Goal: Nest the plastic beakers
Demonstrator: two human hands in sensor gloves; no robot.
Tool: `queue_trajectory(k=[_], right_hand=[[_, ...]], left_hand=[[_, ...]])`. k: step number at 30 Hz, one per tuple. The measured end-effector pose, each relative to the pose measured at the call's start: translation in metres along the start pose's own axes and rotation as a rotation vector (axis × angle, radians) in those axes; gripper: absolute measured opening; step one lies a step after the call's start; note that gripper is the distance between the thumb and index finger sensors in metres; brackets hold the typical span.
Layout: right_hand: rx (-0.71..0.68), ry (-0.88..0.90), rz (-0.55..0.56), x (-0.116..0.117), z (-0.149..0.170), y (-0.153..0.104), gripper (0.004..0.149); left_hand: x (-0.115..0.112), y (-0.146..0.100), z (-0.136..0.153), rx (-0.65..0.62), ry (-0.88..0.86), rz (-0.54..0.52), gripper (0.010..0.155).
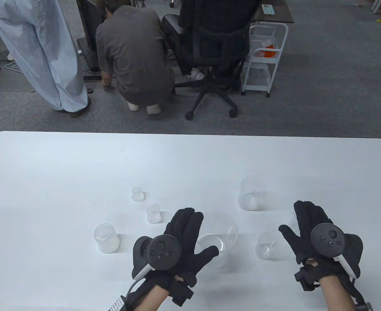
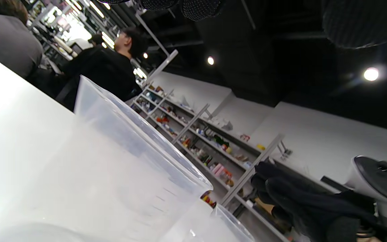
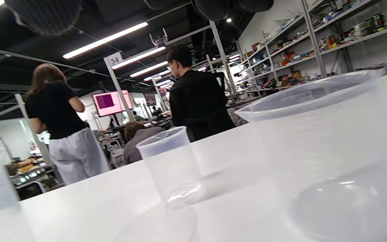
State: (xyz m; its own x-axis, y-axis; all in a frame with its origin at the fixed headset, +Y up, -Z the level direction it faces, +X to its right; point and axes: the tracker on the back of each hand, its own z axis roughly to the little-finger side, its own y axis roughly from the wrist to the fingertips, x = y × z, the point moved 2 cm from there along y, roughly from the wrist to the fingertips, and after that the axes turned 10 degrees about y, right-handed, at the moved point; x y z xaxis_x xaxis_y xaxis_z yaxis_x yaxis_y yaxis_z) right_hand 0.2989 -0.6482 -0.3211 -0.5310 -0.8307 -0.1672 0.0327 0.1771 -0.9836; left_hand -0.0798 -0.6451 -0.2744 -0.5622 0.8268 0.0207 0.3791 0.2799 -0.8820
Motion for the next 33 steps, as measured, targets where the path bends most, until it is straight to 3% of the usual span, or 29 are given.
queue_trajectory(k=[6,18,23,33], right_hand=[[0.11,-0.156,-0.053,0.005,0.02,0.024,0.082],[0.334,-0.189,-0.2,0.041,0.076,0.037,0.086],[0.312,-0.223,-0.128,0.044,0.079,0.038,0.075],[0.289,-0.216,-0.079,0.035,0.071,0.039,0.073]], left_hand=[[-0.01,-0.024,0.024,0.032,-0.072,-0.041,0.094],[-0.028,-0.029,0.04,0.059,-0.14,-0.014,0.094],[-0.03,-0.03,0.044,0.06,-0.158,-0.008,0.094],[-0.029,-0.034,0.043,0.05,-0.134,-0.024,0.094]])
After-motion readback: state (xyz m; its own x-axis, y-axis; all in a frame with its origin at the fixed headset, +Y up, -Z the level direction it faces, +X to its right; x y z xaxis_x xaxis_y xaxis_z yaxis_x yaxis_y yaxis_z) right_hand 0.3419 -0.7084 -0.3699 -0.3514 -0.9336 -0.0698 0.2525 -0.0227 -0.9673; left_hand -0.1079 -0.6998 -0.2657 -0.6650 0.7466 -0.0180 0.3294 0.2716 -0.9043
